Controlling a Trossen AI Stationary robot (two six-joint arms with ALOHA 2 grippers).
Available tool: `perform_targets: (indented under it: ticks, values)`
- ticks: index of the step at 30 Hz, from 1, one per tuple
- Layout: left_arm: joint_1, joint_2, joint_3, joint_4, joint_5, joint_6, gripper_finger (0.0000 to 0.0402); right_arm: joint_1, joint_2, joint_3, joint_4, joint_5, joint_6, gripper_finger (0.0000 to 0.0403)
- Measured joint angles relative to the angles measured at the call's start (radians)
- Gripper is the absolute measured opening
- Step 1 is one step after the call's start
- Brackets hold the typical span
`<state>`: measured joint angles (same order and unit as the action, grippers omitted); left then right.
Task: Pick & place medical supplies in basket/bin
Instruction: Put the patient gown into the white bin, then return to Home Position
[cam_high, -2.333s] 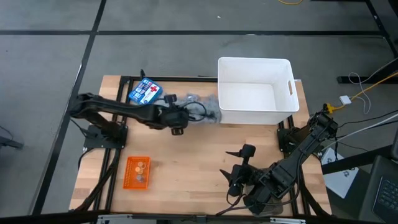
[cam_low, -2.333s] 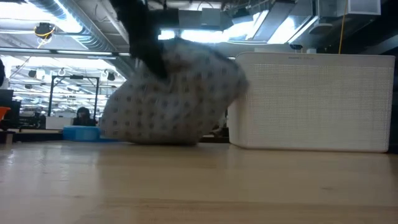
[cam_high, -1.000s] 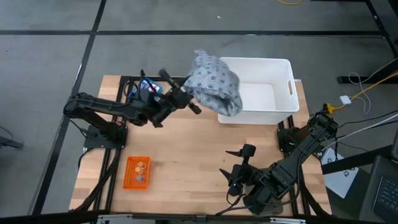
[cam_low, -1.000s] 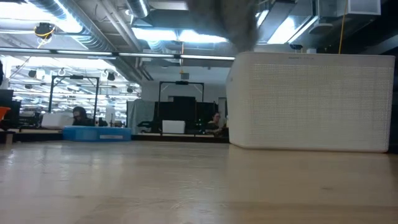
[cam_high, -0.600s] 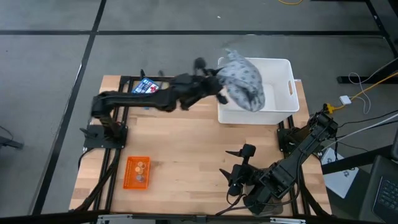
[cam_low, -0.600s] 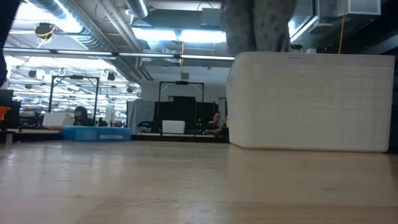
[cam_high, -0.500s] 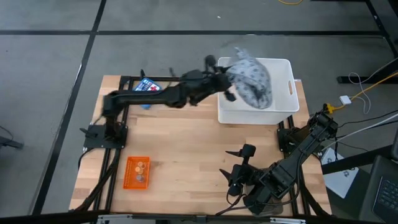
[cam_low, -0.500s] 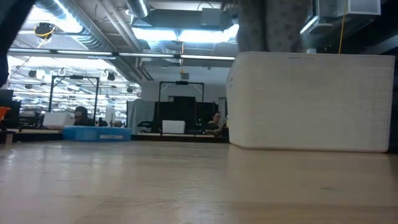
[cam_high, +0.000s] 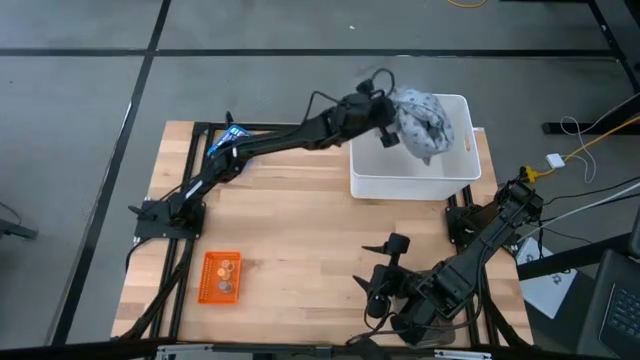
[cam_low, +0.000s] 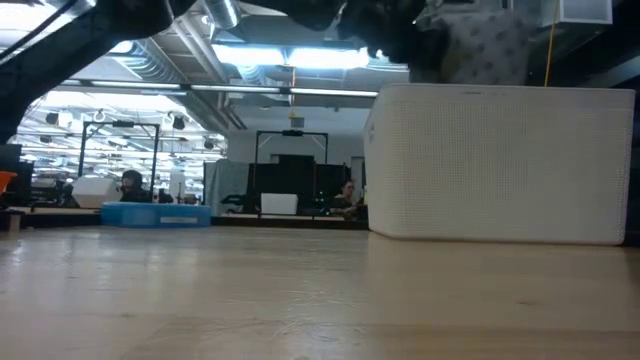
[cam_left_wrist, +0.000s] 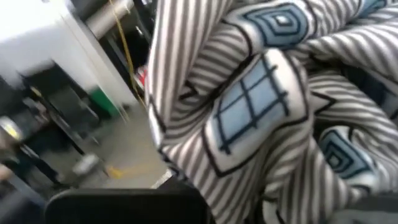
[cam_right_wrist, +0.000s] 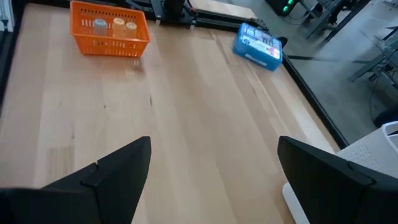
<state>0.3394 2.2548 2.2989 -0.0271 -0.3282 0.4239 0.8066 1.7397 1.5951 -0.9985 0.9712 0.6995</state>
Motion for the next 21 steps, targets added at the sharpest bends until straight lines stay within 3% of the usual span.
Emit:
perform_targets:
  ticks: [5, 10, 15, 18, 21]
  values:
    - [0.032, -0.007, 0.004, -0.087, 0.058, -0.069, 0.0040, -0.001, 0.000, 0.000, 0.004, -0.011, 0.000, 0.0352]
    - [0.022, -0.007, 0.026, -0.087, 0.139, -0.134, 0.0149, 0.000, 0.000, 0.000, 0.004, -0.013, -0.001, 0.0352]
    - [-0.001, -0.007, 0.024, -0.114, 0.153, -0.118, 0.0262, 0.000, 0.000, 0.000, 0.007, -0.021, -0.001, 0.0352]
    - [-0.022, -0.007, 0.025, -0.097, 0.133, -0.066, 0.0302, 0.000, 0.000, 0.000, 0.007, -0.023, -0.001, 0.0352]
    - [-0.045, -0.007, 0.025, -0.061, 0.021, 0.016, 0.0315, 0.000, 0.000, 0.000, 0.007, -0.023, -0.001, 0.0352]
